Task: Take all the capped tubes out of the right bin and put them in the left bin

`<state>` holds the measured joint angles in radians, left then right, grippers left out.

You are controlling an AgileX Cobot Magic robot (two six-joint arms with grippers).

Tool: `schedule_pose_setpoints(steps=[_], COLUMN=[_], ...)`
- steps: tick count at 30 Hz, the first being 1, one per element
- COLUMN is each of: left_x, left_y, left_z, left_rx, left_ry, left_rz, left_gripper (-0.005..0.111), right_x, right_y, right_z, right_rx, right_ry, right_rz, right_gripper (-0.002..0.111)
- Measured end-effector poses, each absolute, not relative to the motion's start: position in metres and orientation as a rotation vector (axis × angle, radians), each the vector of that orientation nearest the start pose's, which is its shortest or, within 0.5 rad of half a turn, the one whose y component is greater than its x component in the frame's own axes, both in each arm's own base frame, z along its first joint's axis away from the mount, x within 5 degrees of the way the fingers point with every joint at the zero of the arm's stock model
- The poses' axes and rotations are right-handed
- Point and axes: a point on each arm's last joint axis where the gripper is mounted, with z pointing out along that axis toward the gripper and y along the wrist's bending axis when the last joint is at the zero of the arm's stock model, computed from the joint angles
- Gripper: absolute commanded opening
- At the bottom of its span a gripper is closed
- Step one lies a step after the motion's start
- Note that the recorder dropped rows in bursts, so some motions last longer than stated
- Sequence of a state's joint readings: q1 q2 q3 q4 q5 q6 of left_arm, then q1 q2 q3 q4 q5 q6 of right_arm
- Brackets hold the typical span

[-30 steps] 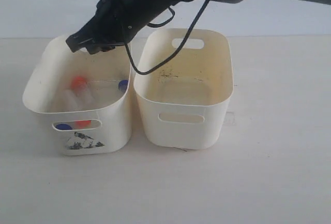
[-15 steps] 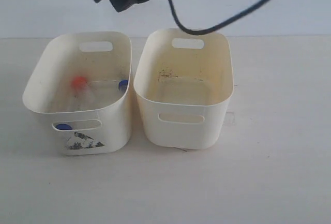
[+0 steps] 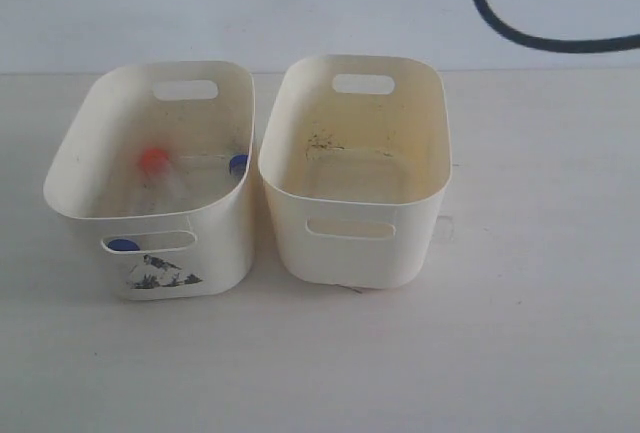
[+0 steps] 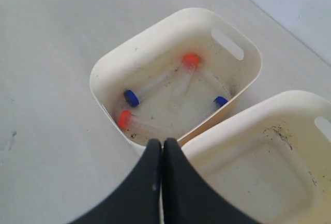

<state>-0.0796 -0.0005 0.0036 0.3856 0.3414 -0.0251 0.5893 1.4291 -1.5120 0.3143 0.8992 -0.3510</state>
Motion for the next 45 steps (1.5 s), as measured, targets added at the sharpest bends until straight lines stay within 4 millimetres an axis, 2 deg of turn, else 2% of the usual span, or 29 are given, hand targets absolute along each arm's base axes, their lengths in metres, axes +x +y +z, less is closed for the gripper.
schedule_pose_setpoints(steps=[6,9,14,16,21,24,28,32,35,45], left_x=[0.054,0.054,0.054,0.054,0.054,0.054,0.054,0.054,0.054,0.054], left_y=[0.007,0.007,0.007,0.007,0.007,0.007,0.007,0.007,0.007,0.007], left_z=[0.183,0.183,0.183,0.183,0.183,0.183,0.183,0.183,0.183,0.183], left_rx=[0.289,0.289,0.289,0.289,0.289,0.289,0.289,0.289,0.289,0.289], left_ry=[1.790,1.790,1.790,1.790,1.790,1.790,1.790,1.790,1.790,1.790], left_rz=[0.299,0.299,0.299,0.299,0.299,0.299,0.299,0.299,0.299,0.299], left_gripper=[0.004,0.004,0.004,0.004,0.004,0.004,0.004,0.004,0.004,0.004], right_x=[0.244,0.235,0.188,0.167,0.122,0.097,0.070,0.051,0.046,0.055], right_y=[0.188,0.177,0.137,0.113,0.058,0.034,0.017,0.010,0.009,0.008], right_z=[0.418,0.428,0.456,0.458,0.424,0.382,0.316,0.272,0.250,0.197], right_rx=[-0.951,-0.936,-0.801,-0.711,-0.461,-0.334,-0.207,-0.124,-0.112,-0.023], right_ry=[2.070,2.010,1.755,1.674,1.615,1.603,1.611,1.587,1.580,1.714], right_rz=[0.478,0.432,0.382,0.371,0.294,0.213,0.136,0.103,0.099,0.155], right_gripper=[0.000,0.000,0.000,0.000,0.000,0.000,0.000,0.000,0.000,0.000])
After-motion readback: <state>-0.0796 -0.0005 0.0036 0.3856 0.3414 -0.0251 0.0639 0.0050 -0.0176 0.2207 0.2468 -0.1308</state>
